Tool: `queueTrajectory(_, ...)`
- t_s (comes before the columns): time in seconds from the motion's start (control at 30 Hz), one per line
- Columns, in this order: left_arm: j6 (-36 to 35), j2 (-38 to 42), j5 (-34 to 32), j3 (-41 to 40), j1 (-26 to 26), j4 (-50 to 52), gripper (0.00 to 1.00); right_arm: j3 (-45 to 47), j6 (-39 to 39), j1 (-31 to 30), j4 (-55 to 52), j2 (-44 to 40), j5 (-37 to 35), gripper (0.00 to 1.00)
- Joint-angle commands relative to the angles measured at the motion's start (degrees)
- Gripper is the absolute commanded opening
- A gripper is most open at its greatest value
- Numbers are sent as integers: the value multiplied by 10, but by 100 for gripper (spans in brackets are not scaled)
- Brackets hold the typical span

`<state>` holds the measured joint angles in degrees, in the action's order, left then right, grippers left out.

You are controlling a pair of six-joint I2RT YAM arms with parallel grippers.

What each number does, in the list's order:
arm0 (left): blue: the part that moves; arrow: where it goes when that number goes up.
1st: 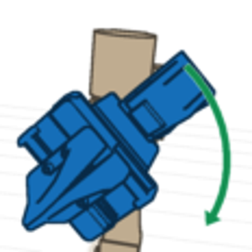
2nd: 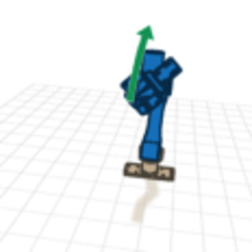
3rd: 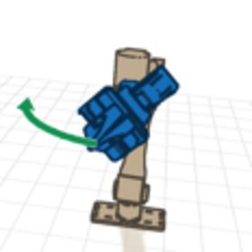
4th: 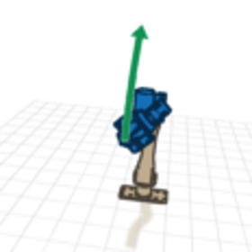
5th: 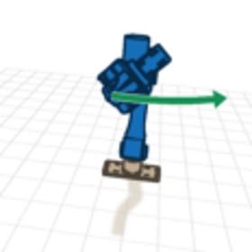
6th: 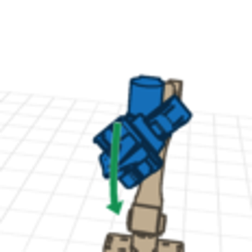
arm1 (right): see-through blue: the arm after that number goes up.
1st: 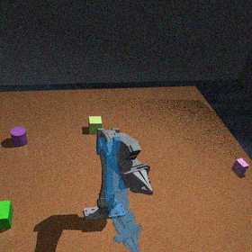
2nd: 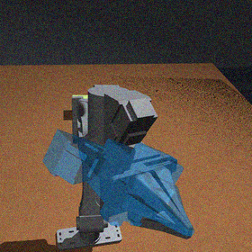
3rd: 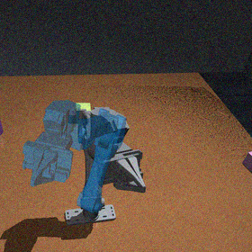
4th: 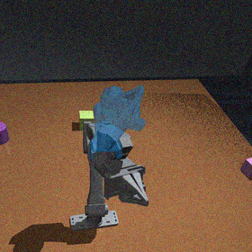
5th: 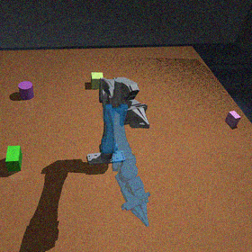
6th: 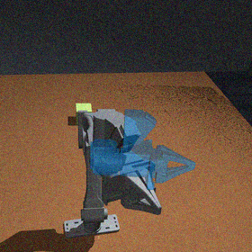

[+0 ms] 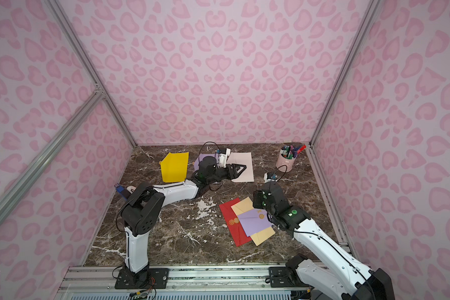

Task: Open the envelope
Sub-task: Place the envelope at the center of the board, then pick up the envelope from the envelope.

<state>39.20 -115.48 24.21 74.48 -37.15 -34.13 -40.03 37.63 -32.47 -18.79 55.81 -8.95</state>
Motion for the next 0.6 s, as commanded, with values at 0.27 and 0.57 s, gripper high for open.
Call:
queueTrajectory(0.27, -210, 29, 96, -59, 0, 177, 60, 55, 34, 29, 17, 81, 96, 39)
queueTrajectory(0.57, -243, 33, 122, -99, -10, 203, 59, 82, 32, 54, 23, 122, 126, 39)
